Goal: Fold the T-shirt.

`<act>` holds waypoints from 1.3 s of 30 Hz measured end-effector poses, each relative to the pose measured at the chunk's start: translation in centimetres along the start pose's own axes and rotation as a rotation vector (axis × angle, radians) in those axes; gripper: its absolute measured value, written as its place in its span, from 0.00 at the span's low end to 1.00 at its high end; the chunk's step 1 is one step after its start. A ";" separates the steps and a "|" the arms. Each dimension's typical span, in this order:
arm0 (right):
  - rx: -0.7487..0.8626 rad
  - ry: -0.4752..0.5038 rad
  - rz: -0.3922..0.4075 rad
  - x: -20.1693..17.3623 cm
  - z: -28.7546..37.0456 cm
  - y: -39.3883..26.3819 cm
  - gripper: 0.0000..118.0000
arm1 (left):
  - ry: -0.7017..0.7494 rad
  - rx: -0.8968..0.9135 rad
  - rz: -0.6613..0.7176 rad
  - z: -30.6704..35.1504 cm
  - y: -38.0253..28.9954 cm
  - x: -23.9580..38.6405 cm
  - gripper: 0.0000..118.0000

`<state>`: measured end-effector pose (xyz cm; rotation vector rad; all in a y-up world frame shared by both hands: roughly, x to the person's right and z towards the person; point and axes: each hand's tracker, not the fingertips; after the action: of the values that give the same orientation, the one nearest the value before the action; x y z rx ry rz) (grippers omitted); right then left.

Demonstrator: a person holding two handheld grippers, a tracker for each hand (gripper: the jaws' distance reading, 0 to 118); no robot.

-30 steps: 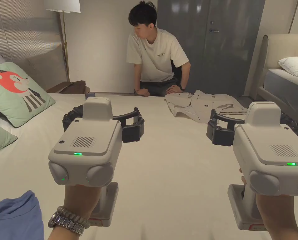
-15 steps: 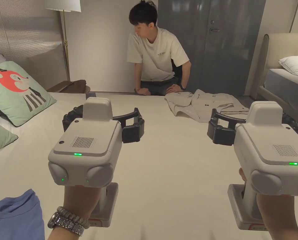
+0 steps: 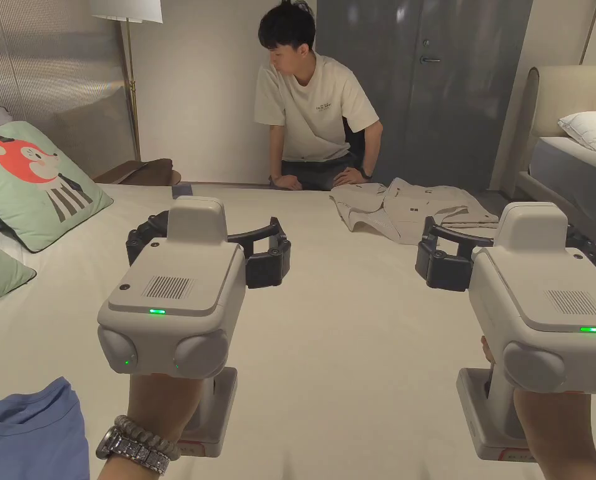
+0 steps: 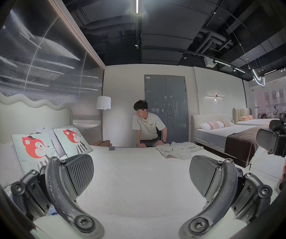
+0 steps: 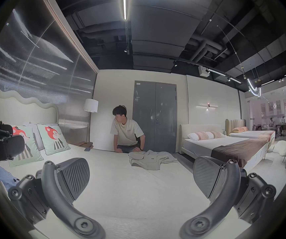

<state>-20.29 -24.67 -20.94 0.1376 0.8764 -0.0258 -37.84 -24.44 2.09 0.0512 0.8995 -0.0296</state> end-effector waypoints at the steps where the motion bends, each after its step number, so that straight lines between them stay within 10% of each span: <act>1: 0.000 -0.001 0.000 0.0 0.0 0.0 1.00 | 0.000 0.002 -0.001 0.0 0.0 0.0 0.94; 39: 0.007 -0.002 0.016 -0.1 0.3 0.0 1.00 | 0.003 0.007 0.009 0.1 0.1 0.0 0.94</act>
<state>-20.10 -24.67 -20.65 0.1514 0.8736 -0.0145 -37.73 -24.34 2.20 0.0617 0.9017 -0.0246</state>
